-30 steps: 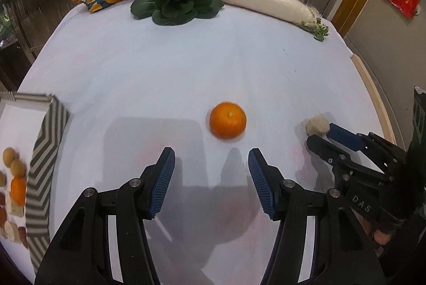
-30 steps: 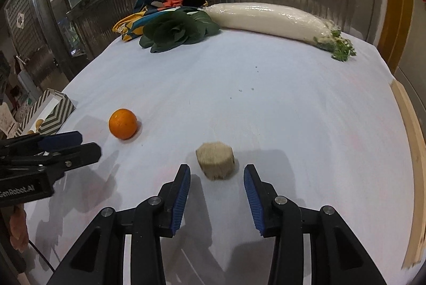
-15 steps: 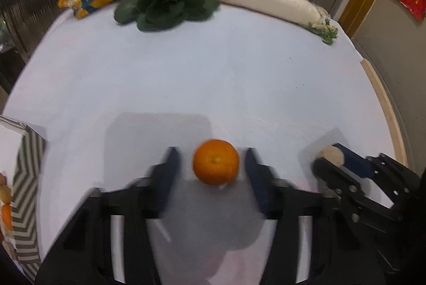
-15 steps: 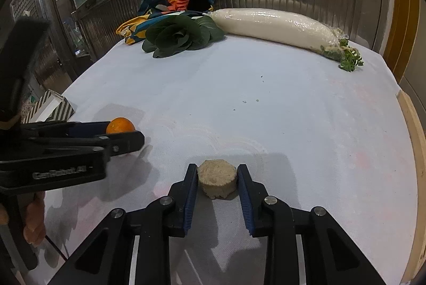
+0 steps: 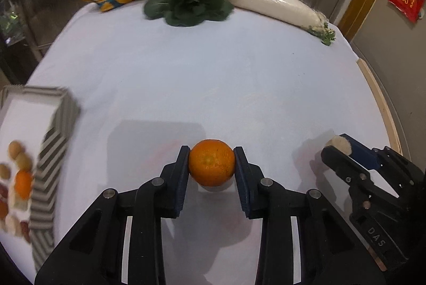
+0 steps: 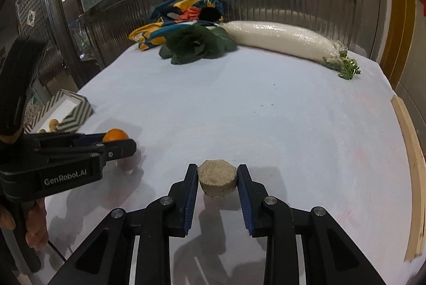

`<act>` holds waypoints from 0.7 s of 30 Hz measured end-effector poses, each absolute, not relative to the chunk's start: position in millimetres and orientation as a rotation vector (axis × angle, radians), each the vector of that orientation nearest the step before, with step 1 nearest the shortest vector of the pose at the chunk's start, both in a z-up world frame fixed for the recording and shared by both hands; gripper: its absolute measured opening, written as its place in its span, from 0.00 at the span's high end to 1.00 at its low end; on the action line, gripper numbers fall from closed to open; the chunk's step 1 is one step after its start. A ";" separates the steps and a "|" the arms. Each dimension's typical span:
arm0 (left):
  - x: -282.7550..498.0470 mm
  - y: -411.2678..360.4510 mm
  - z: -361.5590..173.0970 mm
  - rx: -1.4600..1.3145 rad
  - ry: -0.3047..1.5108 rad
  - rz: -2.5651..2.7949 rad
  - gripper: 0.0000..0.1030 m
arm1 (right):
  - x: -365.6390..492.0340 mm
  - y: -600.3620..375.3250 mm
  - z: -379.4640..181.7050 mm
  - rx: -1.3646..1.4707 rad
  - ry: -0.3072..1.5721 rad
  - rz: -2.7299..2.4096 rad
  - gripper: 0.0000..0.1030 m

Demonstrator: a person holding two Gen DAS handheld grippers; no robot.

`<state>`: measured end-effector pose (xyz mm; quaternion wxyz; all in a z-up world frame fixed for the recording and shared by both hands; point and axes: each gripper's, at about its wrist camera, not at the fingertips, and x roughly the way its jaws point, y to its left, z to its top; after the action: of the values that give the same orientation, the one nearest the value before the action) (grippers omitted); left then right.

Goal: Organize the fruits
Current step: 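Carry the yam chunk and orange over the striped tray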

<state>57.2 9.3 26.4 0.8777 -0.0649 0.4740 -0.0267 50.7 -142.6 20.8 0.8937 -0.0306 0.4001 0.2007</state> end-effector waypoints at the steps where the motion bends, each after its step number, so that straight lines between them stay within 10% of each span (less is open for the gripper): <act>1: 49.8 13.9 28.0 -0.145 0.982 -0.051 0.69 | 45.2 -139.3 22.4 -0.060 0.826 0.421 0.72; 21: -44.4 71.7 51.6 -0.100 0.891 0.026 0.69 | -29.7 -61.3 33.1 -0.033 0.809 0.538 0.72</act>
<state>-44.4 71.7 51.6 0.9010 -0.0483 0.4308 0.0128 -29.7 -61.3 33.1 0.8841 -0.0160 0.3887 0.2587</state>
